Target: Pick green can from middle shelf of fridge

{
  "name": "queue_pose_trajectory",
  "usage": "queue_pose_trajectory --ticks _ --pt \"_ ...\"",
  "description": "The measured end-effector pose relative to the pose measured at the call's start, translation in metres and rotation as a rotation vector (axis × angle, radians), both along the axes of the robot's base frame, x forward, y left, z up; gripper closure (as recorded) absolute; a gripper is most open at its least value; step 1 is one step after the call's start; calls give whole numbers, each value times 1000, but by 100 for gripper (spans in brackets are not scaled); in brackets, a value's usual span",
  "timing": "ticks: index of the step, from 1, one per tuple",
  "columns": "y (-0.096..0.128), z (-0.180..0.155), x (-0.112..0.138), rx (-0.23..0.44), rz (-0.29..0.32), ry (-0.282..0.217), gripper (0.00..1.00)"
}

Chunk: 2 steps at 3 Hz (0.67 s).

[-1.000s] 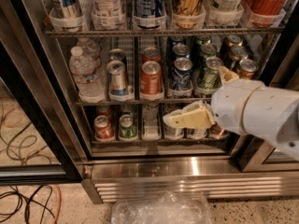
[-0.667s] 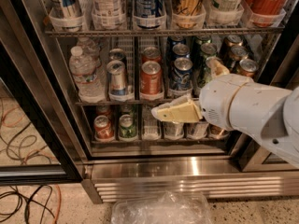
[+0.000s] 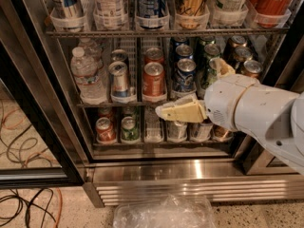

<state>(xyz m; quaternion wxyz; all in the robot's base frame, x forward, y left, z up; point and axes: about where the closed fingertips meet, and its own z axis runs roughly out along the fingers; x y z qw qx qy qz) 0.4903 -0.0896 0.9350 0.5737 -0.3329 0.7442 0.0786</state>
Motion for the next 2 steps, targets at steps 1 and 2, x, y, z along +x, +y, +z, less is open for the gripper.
queue_pose_trajectory --ticks 1,2 --pt "-18 -18 13 122 -51 -21 0" --pt "-50 -59 15 177 -122 -40 0"
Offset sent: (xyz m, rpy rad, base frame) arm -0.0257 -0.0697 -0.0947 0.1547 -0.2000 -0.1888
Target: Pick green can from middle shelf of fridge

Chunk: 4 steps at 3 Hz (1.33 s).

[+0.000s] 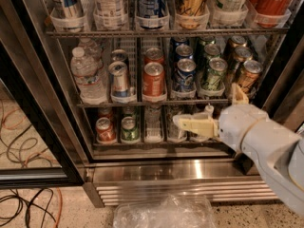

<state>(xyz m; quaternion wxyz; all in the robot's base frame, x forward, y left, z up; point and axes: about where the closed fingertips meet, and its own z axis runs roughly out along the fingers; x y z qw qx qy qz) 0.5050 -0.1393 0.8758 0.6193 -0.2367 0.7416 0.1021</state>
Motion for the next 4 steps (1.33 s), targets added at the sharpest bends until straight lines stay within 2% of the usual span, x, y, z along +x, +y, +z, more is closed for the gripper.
queue_pose_trajectory --ticks 1,2,3,4 --pt "-16 -30 -15 -9 -37 -42 0" --pt "-6 -18 -19 21 -25 -75 0" --pt "-5 -18 -20 29 -21 -84 0" --pt "-20 -34 -31 -60 -66 -150 0"
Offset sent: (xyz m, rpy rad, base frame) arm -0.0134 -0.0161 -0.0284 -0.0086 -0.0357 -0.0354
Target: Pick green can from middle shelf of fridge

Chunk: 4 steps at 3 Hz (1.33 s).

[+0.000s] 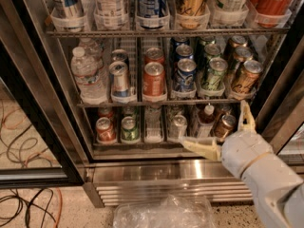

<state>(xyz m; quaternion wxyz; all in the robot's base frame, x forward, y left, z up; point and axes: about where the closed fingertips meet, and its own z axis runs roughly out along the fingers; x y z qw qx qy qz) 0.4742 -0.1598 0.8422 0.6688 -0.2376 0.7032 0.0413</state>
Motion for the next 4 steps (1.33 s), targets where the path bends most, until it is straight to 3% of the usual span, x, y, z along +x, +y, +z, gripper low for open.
queue_pose_trajectory --ticks 1,2,4 --pt "33 2 -1 -141 4 -144 0" --pt "34 28 3 -131 -35 -225 0" --pt "33 25 7 -112 -51 -208 0"
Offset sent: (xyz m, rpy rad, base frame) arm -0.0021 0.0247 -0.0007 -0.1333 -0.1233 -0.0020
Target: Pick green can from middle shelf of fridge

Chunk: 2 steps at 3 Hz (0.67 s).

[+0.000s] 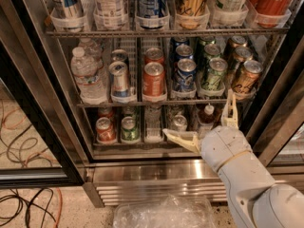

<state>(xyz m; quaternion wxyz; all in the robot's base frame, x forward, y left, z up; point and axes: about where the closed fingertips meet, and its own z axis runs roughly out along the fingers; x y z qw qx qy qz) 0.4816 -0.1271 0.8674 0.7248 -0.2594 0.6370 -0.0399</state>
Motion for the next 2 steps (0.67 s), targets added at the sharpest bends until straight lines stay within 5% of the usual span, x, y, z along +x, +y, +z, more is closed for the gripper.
queue_pose_trajectory --ticks 1,2 --pt "13 3 3 95 -16 -19 0" --pt "-5 -13 8 285 -69 -17 0"
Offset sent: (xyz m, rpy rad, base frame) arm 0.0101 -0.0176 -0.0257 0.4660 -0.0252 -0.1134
